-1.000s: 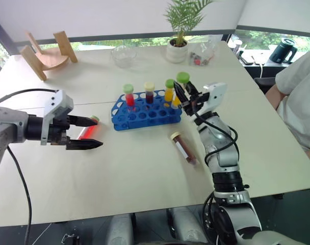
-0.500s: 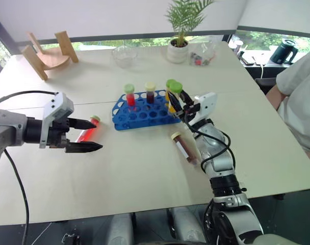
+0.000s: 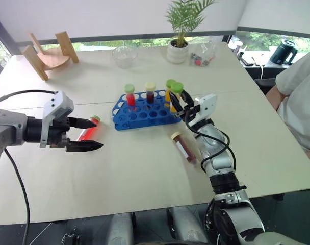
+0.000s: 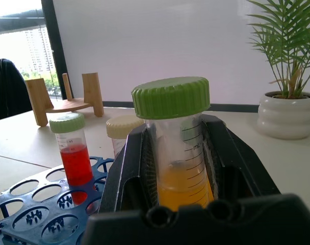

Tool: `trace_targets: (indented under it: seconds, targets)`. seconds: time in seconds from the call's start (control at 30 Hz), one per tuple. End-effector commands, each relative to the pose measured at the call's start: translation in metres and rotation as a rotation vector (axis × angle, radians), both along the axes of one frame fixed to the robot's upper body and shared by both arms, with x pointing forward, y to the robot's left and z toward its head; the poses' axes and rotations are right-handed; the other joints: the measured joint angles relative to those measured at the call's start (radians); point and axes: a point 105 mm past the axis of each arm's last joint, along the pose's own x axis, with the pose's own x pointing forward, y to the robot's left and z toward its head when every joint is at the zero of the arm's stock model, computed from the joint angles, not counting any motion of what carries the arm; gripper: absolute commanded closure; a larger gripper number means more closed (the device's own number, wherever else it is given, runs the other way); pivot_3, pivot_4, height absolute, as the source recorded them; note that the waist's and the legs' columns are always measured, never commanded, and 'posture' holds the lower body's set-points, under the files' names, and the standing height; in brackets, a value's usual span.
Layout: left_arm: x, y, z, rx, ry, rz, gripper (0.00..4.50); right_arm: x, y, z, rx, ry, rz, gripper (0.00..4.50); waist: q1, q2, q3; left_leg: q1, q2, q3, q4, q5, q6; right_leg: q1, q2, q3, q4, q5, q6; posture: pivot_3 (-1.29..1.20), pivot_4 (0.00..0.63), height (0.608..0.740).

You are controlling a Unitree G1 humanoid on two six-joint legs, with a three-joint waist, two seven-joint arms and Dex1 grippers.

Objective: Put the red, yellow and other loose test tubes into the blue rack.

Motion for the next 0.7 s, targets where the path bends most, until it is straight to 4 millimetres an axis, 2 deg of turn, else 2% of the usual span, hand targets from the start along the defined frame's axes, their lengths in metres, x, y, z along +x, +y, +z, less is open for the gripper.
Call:
trace_targets:
  seconds: [0.03, 0.33, 0.7]
  targets:
    - [0.0, 0.001, 0.012, 0.001, -0.047, 0.0, 0.0, 0.003, -0.003, -0.002, -0.004, 0.008, -0.008, 3.66, 0.0, 0.0, 0.0, 0.0, 0.0, 0.0, 0.0, 0.0, 0.0, 0.0, 0.0, 0.0, 0.0, 0.0, 0.0, 0.0, 0.15, 0.74]
    - [0.0, 0.003, 0.008, -0.002, -0.038, 0.005, 0.0, -0.006, 0.008, -0.007, -0.021, 0.004, 0.019, 3.66, 0.0, 0.0, 0.0, 0.0, 0.0, 0.0, 0.0, 0.0, 0.0, 0.0, 0.0, 0.0, 0.0, 0.0, 0.0, 0.0, 0.15, 0.74]
    - [0.0, 0.003, 0.007, -0.002, -0.038, 0.005, 0.0, 0.0, 0.002, -0.005, -0.034, -0.015, -0.011, 3.66, 0.0, 0.0, 0.0, 0.0, 0.0, 0.0, 0.0, 0.0, 0.0, 0.0, 0.0, 0.0, 0.0, 0.0, 0.0, 0.0, 0.15, 0.74]
